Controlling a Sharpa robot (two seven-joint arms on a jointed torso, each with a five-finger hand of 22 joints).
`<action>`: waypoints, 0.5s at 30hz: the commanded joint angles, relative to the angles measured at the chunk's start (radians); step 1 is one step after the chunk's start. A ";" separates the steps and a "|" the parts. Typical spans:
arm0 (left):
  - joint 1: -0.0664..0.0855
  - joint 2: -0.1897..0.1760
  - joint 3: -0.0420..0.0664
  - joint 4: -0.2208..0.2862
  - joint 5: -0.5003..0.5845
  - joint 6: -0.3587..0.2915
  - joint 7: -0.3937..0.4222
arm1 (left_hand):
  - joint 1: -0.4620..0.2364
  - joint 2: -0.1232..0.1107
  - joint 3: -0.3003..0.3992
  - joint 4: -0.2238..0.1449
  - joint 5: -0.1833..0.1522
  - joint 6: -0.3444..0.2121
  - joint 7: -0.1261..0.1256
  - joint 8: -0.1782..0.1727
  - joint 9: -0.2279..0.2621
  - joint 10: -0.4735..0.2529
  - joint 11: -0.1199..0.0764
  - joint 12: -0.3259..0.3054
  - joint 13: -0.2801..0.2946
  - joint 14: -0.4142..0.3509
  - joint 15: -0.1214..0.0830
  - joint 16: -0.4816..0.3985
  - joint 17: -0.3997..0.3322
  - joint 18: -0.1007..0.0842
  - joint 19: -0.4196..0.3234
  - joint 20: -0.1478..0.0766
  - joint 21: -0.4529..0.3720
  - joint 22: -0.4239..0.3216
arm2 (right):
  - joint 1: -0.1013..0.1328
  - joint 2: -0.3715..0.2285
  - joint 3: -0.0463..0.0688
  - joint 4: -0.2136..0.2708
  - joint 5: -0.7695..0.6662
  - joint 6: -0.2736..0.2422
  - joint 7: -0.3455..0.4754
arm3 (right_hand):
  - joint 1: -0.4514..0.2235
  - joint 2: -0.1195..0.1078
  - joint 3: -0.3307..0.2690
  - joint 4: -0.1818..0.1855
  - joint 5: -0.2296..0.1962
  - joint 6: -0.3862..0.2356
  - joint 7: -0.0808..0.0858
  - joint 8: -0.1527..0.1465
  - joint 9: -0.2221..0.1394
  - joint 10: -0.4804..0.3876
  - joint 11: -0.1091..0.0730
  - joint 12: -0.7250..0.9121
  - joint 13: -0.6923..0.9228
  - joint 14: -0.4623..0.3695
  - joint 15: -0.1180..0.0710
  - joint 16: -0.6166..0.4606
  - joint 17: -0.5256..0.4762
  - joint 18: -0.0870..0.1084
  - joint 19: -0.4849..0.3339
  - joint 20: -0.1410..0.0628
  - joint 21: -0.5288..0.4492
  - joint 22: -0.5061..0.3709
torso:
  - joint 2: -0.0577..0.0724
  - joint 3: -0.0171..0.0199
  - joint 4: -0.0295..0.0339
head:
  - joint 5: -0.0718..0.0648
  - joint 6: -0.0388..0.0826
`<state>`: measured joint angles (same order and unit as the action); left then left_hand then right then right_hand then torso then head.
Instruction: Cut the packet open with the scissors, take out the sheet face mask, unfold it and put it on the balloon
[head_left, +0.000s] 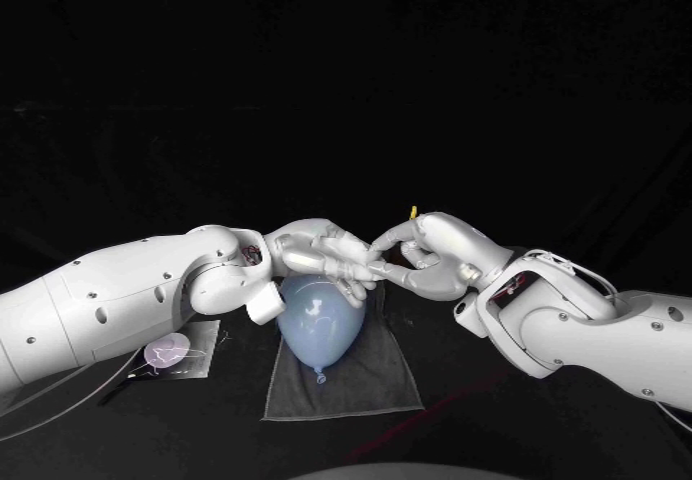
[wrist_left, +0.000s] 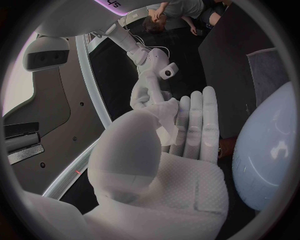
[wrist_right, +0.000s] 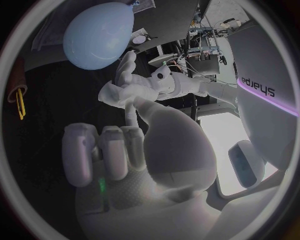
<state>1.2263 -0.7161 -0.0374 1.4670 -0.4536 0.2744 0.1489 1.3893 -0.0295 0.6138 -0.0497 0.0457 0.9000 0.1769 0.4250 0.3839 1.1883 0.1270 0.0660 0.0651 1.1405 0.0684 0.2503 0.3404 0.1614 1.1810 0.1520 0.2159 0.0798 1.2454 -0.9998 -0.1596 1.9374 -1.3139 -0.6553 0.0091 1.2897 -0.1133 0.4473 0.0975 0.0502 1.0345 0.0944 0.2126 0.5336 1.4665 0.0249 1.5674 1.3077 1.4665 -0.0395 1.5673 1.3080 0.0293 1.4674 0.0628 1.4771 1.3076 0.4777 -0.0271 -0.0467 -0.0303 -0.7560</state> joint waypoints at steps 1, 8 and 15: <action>0.001 0.001 0.001 0.000 0.002 0.003 0.010 | 0.012 0.000 0.001 -0.006 0.003 0.004 0.003 0.002 0.092 -0.005 -0.003 -0.004 0.000 0.004 0.000 -0.004 0.001 0.019 0.004 -0.001 0.004 0.002 | 0.000 -0.010 0.001 0.010 0.002 -0.101 0.066 | 0.013 0.000 0.000 -0.010 -0.001 0.010 -0.001 0.005 0.002 0.104 -0.009 0.003 0.263 0.104 -0.009 0.004 0.263 -0.003 0.061 -0.008 -0.001 0.177 | 0.000 0.0001 0.0001 | 0.001 0.001; 0.001 0.000 0.001 0.000 0.001 0.003 0.009 | 0.012 0.000 0.001 -0.006 0.003 0.004 0.003 0.002 0.092 -0.005 -0.003 -0.004 0.000 0.004 0.000 -0.004 0.001 0.019 0.004 -0.001 0.004 0.002 | 0.000 -0.025 0.002 0.017 0.020 -0.167 0.105 | 0.016 -0.002 0.001 -0.014 0.000 0.005 0.001 0.002 0.000 0.104 -0.009 0.003 0.263 0.104 -0.010 0.004 0.263 -0.002 0.060 -0.008 -0.004 0.174 | 0.000 -0.0002 0.0007 | 0.001 0.001; 0.001 0.000 0.001 0.001 0.001 0.003 0.009 | 0.012 0.000 0.001 -0.006 0.003 0.004 0.003 0.002 0.092 -0.005 -0.003 -0.004 0.000 0.004 0.000 -0.004 0.001 0.019 0.004 -0.001 0.004 0.002 | 0.000 -0.025 0.003 -0.001 0.013 -0.170 0.076 | 0.000 -0.014 -0.006 -0.011 0.000 -0.025 0.017 -0.017 -0.010 0.095 0.005 -0.016 0.253 0.104 0.000 0.004 0.263 0.002 0.054 -0.003 -0.018 0.162 | 0.000 -0.0009 0.0007 | 0.001 0.000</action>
<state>1.2263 -0.7168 -0.0374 1.4667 -0.4536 0.2744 0.1490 1.3892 -0.0295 0.6138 -0.0497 0.0457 0.8997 0.1766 0.4200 0.3842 1.1883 0.1270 0.0660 0.0650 1.1404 0.0686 0.2503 0.3402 0.1610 1.1810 0.1520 0.2158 0.0798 1.2452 -1.0262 -0.1578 1.9417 -1.2978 -0.7898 0.0841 1.2931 -0.1208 0.4473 0.0867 0.0502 1.0173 0.1112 0.2009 0.5250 1.4665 0.0249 1.5544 1.3081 1.4663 -0.0393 1.5640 1.3075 0.0293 1.4671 0.0630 1.4654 1.3077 0.4779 -0.0271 -0.0460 -0.0296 -0.7554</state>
